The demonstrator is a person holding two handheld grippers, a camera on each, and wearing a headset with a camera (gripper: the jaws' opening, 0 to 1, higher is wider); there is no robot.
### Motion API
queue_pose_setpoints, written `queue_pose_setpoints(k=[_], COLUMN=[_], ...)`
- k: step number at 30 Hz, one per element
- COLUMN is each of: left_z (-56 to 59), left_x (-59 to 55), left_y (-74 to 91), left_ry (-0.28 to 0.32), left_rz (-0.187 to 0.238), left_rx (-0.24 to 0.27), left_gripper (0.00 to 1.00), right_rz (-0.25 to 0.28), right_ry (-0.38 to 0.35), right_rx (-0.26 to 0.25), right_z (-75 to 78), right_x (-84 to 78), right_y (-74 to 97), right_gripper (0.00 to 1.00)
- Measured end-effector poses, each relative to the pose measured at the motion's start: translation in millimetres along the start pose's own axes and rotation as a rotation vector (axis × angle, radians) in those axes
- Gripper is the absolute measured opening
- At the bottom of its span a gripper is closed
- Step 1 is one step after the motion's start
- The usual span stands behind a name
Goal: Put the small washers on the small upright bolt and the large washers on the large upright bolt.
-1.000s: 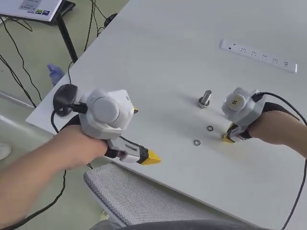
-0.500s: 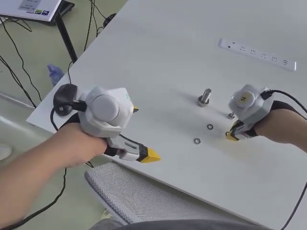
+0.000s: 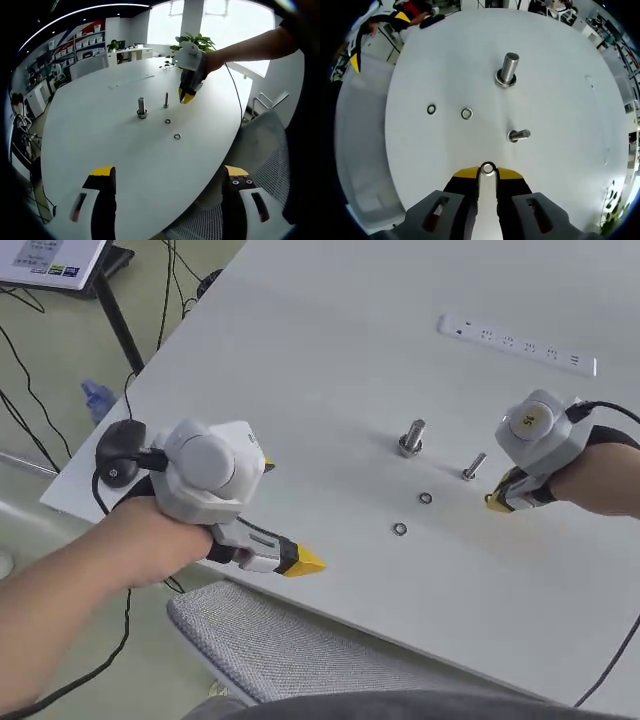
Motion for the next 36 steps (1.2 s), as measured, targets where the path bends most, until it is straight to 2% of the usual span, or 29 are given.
queue_pose_setpoints(k=[9,19,26,36], left_z=[-3.2,-1.6,-2.5,-4.9], left_x=[3.3,-0.2,-2.8,-6.7], left_y=[-0.5,-1.5,-1.2,-1.1], left_ry=[-0.002,0.003,0.004,0.008], left_rz=[0.012,0.013,0.007,0.003], left_rx=[-0.009,-0.019,-0.023,-0.026], left_gripper=[0.87,0.87,0.86,0.86], right_rz=[0.010,0.043,0.028,0.009], right_ry=[-0.018,0.035,0.074,0.083], right_rx=[-0.010,-0.040,-0.042,-0.035], right_z=[12.4,24.9,22.0,23.6], right_x=[10.8,38.0,48.7,52.2], right_y=[13.6,34.2,27.1,17.8], right_gripper=[0.13,0.13,0.13,0.13])
Point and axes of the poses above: the centre of the closed fingertips' face, and the gripper's own axes: y roughly backward along the fingers, z roughly to its right, x roughly out of its top, the point moved 4 cm from there along y, roughly backward along the fingers, and after that the axes turned 15 degrees about -y, right-handed, at the moved point
